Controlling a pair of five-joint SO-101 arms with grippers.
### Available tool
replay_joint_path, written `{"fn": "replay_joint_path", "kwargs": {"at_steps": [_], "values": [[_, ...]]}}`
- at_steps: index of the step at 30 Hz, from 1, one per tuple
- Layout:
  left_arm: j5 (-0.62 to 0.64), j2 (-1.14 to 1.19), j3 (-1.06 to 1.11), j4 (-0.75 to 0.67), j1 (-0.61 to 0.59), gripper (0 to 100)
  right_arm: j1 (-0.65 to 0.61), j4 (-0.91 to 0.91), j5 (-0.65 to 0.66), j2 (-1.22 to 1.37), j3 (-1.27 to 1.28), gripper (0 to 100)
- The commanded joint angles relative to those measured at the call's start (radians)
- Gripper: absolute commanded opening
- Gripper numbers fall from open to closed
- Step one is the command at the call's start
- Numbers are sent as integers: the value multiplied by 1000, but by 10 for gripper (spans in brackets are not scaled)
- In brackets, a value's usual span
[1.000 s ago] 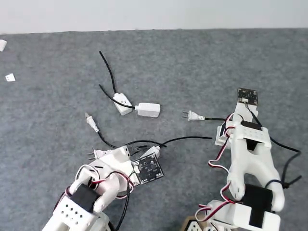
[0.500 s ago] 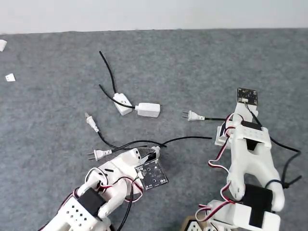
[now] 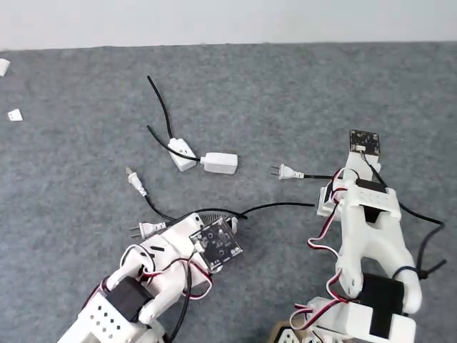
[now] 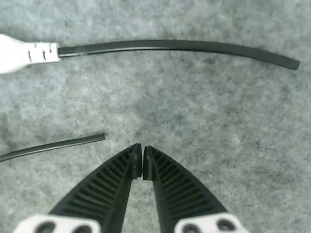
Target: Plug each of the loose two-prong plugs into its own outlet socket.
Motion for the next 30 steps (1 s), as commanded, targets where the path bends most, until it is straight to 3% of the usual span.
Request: {"fn": "replay_joint_path", "kwargs": {"at_steps": [1,8,10,14,16,24,30], "values": [[94,101,-170,58,-14,12,-5,-8,6,-2,-51,11],[215,568,-418,152,6,12,-2,-8,6,-2,-51,12],[167,666,-409,160,63,12,-2,-8,6,-2,-51,12],[-41,736,-291,118,229,12,-2,-8,9,-2,-51,12],[-60,738,-236,58,255,12,-2,-8,9,-2,-51,12],[-21,746,-183,-153,-31,12,-2,-8,9,-2,-51,12],[-20,746,-150,-249,-109,12,-2,-8,9,-2,-51,12]]}}
